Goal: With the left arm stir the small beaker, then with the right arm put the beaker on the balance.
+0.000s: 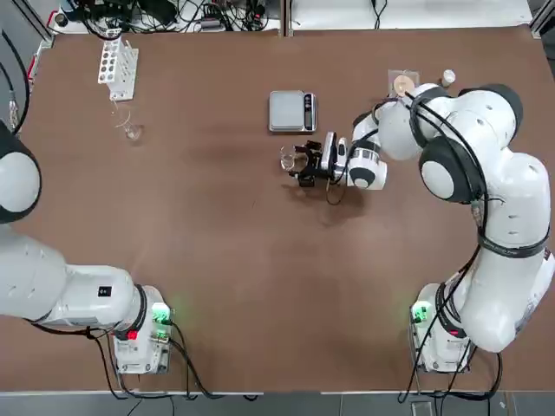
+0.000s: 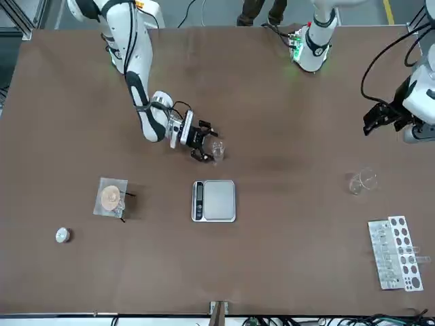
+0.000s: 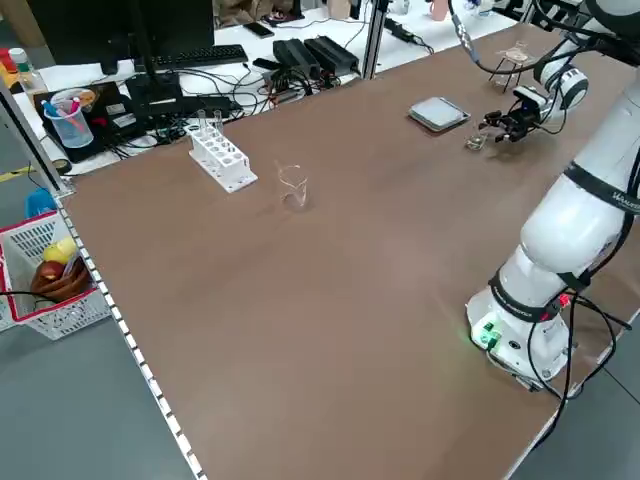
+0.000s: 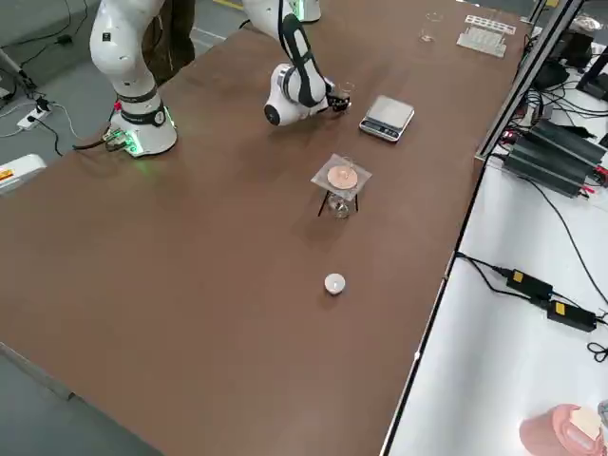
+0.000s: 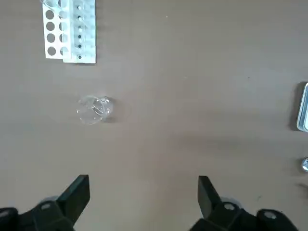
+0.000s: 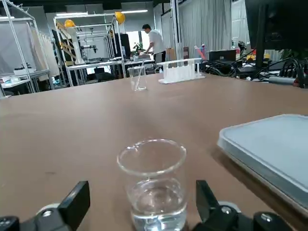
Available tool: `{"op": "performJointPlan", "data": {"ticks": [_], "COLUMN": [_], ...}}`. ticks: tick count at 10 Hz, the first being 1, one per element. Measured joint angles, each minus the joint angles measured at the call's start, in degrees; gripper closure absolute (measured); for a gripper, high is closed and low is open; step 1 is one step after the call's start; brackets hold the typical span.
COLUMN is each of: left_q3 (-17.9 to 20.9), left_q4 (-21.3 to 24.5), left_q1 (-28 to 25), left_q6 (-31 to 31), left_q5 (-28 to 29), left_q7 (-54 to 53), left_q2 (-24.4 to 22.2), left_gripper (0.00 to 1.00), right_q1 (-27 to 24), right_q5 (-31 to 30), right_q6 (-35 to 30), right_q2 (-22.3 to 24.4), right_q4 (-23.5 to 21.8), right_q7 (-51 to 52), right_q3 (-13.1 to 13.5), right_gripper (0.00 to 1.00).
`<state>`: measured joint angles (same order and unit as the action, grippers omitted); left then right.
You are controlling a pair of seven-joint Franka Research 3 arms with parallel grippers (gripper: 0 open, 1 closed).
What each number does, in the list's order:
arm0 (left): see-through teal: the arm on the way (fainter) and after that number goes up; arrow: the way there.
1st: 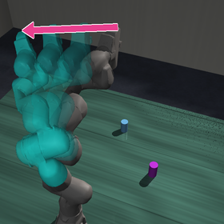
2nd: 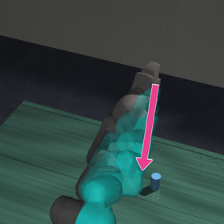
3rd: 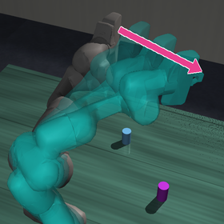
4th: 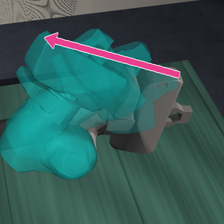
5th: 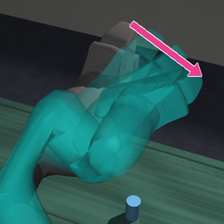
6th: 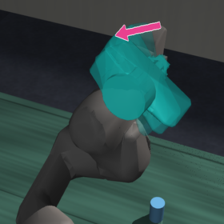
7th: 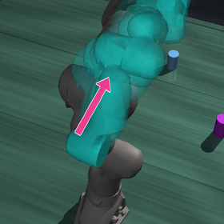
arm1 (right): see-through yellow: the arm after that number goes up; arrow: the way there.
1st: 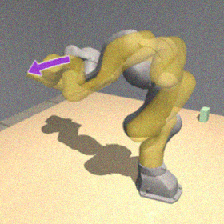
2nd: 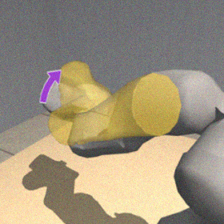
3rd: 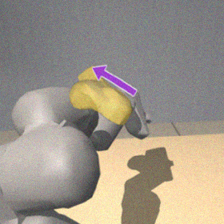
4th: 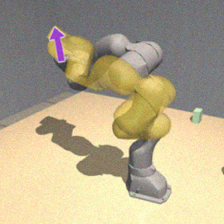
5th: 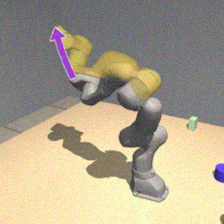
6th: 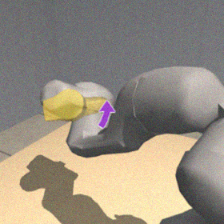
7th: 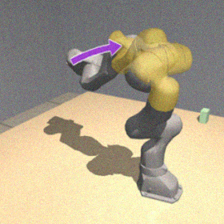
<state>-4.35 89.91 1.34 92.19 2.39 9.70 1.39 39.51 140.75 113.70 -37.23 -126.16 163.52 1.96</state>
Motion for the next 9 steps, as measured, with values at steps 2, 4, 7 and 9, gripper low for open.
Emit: {"op": "performJointPlan", "data": {"ticks": [2,4,7,9], "left_q3": [-0.09,-1.15,-2.03,-2.51], "left_q4": [0.01,-0.06,-0.94,-1.25], "left_q1": [0.19,0.46,0.72,0.72], "left_q6": [-0.04,-0.02,-0.01,0.00], "left_q5": [-0.05,-0.11,-0.14,-0.69], "left_q7": [-1.34,-1.89,-1.89,-1.84], "left_q2": [0.00,0.00,0.00,0.00], "left_gripper": [0.00,0.00,0.00,0.00], "right_q1": [0.08,0.32,0.73,0.73], "right_q5": [0.14,0.60,0.99,1.10], "right_q6": [0.05,0.09,0.32,0.34], "right_q2": [-0.24,-0.96,-2.12,-2.57], "right_q4": [0.97,1.90,3.71,4.40], "right_q7": [0.00,0.00,0.00,-0.01], "right_q3": [0.11,0.15,0.24,0.32], "right_gripper": [0.03,0.03,0.06,0.15]}}
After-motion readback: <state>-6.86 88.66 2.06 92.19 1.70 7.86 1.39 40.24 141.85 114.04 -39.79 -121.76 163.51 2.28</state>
